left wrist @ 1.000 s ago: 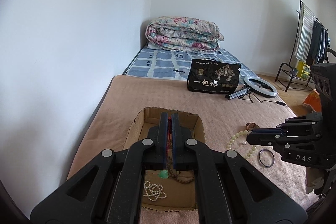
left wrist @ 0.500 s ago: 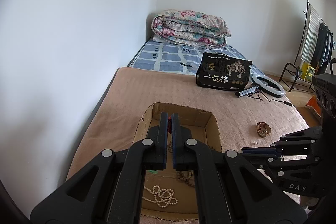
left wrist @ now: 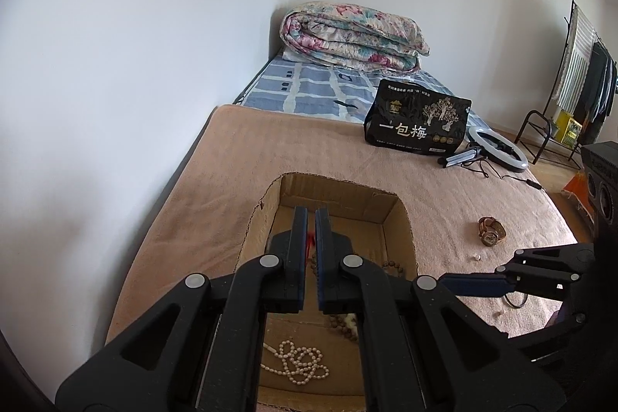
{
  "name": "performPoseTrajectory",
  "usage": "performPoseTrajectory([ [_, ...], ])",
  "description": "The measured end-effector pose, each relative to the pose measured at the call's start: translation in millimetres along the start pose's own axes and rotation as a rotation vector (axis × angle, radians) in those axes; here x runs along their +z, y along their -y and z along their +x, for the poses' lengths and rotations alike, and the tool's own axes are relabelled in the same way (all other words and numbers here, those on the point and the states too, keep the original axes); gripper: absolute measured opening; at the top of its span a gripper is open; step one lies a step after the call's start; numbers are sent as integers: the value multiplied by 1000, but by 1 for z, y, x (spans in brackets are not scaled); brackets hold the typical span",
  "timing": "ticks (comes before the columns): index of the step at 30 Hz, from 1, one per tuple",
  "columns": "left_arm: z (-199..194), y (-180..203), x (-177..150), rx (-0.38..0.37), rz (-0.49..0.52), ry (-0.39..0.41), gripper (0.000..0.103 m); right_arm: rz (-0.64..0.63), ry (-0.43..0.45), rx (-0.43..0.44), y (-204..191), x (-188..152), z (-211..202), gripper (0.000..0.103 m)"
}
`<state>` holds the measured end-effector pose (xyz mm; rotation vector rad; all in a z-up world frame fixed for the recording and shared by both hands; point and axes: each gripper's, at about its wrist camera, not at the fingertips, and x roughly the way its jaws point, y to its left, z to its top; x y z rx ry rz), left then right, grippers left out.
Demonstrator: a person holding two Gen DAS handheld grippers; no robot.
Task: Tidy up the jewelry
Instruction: 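Open both tools to drop the jade pendant and pale bead bracelet into the box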
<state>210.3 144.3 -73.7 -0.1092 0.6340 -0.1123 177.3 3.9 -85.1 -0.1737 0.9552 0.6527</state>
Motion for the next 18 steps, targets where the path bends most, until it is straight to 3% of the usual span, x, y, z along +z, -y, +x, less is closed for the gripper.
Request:
performPoseTrajectory([
  [1, 1, 0, 0, 3, -1, -4, 8, -2, 5, -6, 0, 0, -1, 49],
  [2, 2, 0, -1, 7, -4, -7, 25, -4, 8, -7, 0, 0, -1, 50],
  [4, 1, -1, -2, 6, -17, 5, 45, -2, 7, -14, 0, 0, -1, 58],
  [5, 0, -1, -3, 4, -22, 11, 45, 0, 9, -20, 0, -1, -1, 64],
  [9, -1, -2, -4, 18, -26, 8, 45, 0, 15, -35, 2, -2, -2, 68],
  [18, -3, -4, -6, 13, -44, 2, 45, 16, 45, -71, 10, -7, -13, 88],
])
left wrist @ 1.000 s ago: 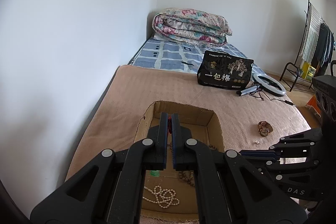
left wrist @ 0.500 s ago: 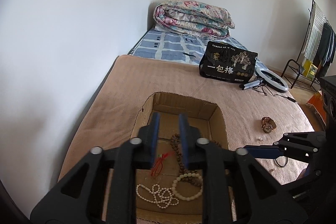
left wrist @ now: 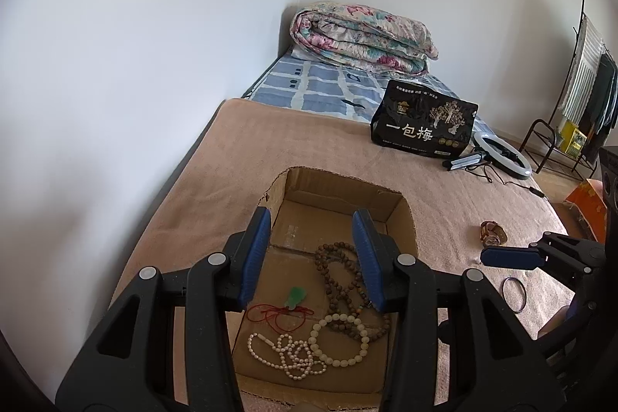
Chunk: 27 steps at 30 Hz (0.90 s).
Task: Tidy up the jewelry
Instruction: 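Open both tools to drop the jade pendant and pale bead bracelet into the box, then move the left tool to a white pearl bead while the right tool approaches the red-strapped watch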
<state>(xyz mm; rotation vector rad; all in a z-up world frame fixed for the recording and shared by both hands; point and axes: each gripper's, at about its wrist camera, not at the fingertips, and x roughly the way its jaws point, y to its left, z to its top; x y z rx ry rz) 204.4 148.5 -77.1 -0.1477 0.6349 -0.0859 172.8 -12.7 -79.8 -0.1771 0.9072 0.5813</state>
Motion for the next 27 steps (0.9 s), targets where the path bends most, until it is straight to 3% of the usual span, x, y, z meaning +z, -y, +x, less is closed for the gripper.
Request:
performPoseTrajectory([
  [10, -8, 23, -7, -31, 36, -9, 45, 42, 39, -74, 35, -14, -25, 100],
  [16, -7, 48, -14, -63, 64, -23, 46, 93, 63, -127, 73, -29, -49, 102],
  [20, -5, 68, -17, -89, 86, -23, 55, 112, 75, -183, 100, -40, -65, 103],
  [27, 4, 103, -24, -141, 119, -42, 55, 136, 83, -278, 141, -68, -95, 103],
])
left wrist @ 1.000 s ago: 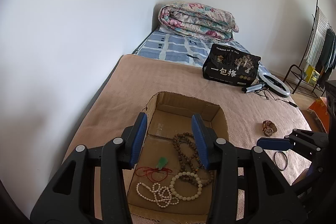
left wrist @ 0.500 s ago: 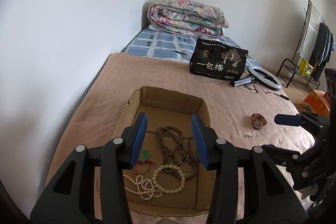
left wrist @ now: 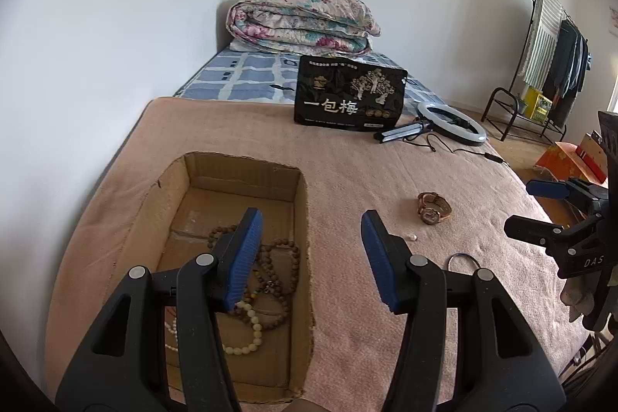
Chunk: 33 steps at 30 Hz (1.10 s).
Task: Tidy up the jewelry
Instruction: 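Move the left tool to a white pearl bead while the right tool approaches the red-strapped watch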
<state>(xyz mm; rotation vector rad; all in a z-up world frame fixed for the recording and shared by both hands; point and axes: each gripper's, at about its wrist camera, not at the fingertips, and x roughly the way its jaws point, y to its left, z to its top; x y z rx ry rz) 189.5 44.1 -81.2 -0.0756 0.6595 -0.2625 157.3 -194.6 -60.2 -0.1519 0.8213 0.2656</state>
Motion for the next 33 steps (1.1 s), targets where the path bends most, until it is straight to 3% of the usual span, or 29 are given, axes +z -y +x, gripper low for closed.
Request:
performPoseTrajectory([
  [17, 48, 77, -8, -117, 87, -76, 55, 57, -78, -63, 71, -56, 3, 103],
  [31, 99, 107, -23, -164, 115, -150, 55, 138, -56, -34, 107, -48, 31, 103],
  [33, 107, 111, -25, -173, 125, -163, 49, 148, -51, -24, 110, -44, 38, 103],
])
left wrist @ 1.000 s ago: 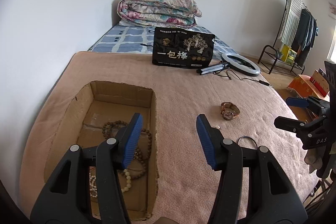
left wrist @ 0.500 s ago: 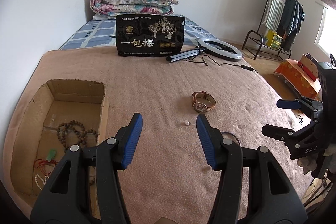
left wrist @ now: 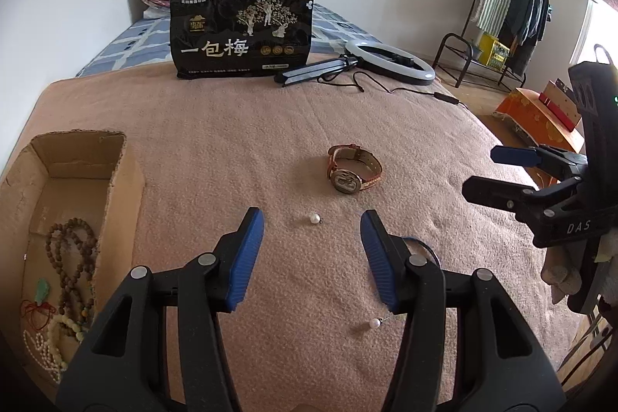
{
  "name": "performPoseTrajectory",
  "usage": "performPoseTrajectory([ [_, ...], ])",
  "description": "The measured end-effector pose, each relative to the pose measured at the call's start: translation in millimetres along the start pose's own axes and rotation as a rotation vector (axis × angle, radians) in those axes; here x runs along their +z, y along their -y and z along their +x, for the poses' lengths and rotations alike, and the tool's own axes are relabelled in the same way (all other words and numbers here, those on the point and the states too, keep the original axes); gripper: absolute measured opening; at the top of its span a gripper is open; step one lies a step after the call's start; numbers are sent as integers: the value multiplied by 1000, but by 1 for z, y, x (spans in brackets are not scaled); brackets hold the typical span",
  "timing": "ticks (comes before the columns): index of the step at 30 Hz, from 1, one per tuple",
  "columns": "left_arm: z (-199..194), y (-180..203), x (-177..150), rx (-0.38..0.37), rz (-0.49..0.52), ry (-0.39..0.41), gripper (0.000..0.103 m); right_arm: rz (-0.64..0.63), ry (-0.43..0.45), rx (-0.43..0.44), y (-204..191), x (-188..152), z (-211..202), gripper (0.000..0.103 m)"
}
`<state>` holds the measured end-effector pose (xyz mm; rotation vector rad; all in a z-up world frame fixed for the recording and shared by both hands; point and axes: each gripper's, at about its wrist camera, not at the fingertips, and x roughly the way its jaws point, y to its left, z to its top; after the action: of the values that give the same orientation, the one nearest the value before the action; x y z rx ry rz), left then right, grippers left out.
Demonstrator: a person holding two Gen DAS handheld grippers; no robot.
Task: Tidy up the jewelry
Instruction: 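Move the left tool to a white pearl bead while the right tool approaches the red-strapped watch, then close the left tool on the pearl bead while the right tool grasps the watch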
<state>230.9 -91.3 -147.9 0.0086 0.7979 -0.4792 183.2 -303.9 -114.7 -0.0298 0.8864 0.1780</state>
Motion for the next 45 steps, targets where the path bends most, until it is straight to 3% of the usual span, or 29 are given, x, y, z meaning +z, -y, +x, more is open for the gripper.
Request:
performPoseTrajectory([
  [2, 10, 3, 0, -6, 11, -22, 40, 9, 2, 12, 2, 5, 7, 103],
  [5, 25, 8, -1, -20, 25, -42, 38, 18, 4, 34, 3, 11, 19, 103],
  [7, 36, 10, -2, -31, 27, -59, 31, 19, 2, 46, 3, 16, 27, 102],
  [18, 74, 5, -4, -3, 10, -99, 30, -25, -26, 85, -8, 31, 66, 98],
  [20, 78, 6, -4, -4, 19, -104, 24, -32, -31, 89, -10, 31, 72, 98],
  [28, 88, 1, -7, -6, 8, -123, 23, -13, -59, 109, -9, 33, 93, 96],
  [34, 92, -3, -7, -3, -3, -129, 12, -22, -84, 119, -11, 33, 106, 93],
  [38, 92, -4, -7, -3, -11, -128, 10, -38, -94, 114, -16, 33, 112, 92],
  [45, 92, -3, -8, 1, -7, -125, 10, -71, -132, 83, -20, 33, 125, 77],
])
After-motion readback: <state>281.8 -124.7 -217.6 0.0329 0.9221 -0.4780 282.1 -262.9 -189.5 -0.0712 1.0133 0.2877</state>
